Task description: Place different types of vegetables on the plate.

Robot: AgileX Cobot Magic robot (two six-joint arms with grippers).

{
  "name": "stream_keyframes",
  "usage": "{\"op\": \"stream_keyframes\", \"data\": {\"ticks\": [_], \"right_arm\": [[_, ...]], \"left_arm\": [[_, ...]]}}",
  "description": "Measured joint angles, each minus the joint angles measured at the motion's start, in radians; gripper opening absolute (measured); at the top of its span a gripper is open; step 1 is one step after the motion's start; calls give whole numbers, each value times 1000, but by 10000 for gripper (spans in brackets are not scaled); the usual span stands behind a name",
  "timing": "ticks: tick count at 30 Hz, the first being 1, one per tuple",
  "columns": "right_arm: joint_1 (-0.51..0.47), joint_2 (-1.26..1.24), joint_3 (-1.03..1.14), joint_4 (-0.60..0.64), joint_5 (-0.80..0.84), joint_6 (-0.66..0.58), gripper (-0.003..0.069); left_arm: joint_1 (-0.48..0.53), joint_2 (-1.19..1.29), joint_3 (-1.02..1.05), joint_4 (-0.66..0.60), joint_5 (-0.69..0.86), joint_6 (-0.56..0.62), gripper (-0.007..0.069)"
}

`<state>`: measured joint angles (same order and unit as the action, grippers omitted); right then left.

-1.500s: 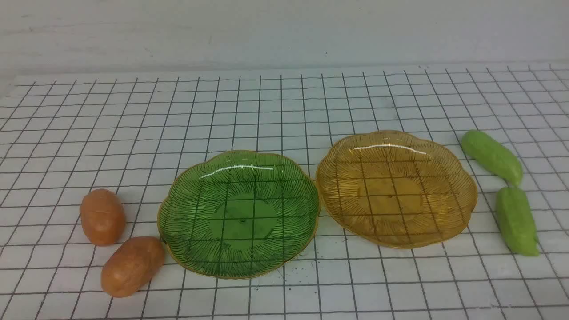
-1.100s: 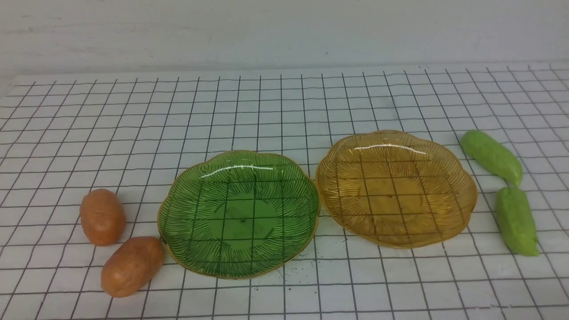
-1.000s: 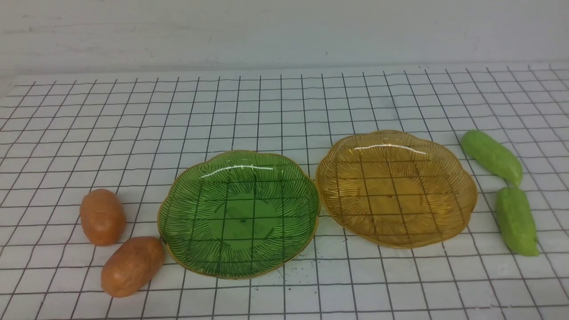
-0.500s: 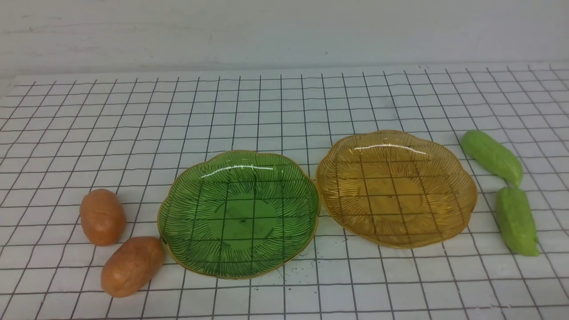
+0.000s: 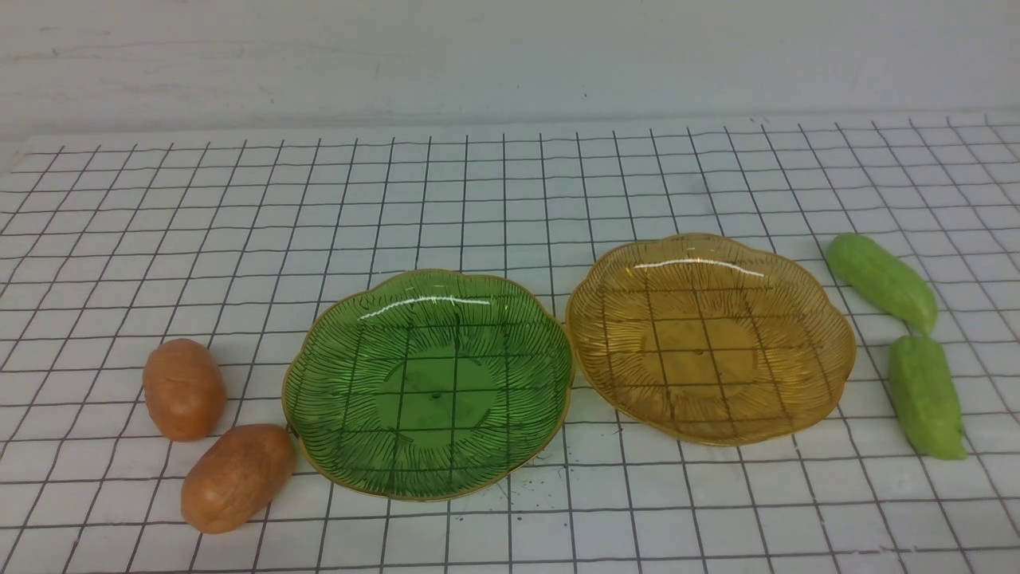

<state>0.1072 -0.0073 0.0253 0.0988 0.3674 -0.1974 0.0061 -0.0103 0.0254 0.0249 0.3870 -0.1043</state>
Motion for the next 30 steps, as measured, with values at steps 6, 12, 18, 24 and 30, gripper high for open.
{"op": "stream_keyframes", "data": {"ticks": [6, 12, 18, 24, 30], "right_arm": [[0, 0, 0, 0, 0, 0, -15], [0, 0, 0, 7, 0, 1, -15], [0, 0, 2, 215, -16, 110, -15], [0, 0, 4, 548, -37, 209, -15], [0, 0, 4, 674, -102, 213, -15]], "left_arm": [[0, 0, 0, 0, 0, 0, -8], [0, 0, 0, -195, 0, -111, -8], [0, 0, 3, -570, 0, -258, -8], [0, 0, 3, -771, -47, -269, -8], [0, 0, -8, -885, -158, -240, -8]]}}
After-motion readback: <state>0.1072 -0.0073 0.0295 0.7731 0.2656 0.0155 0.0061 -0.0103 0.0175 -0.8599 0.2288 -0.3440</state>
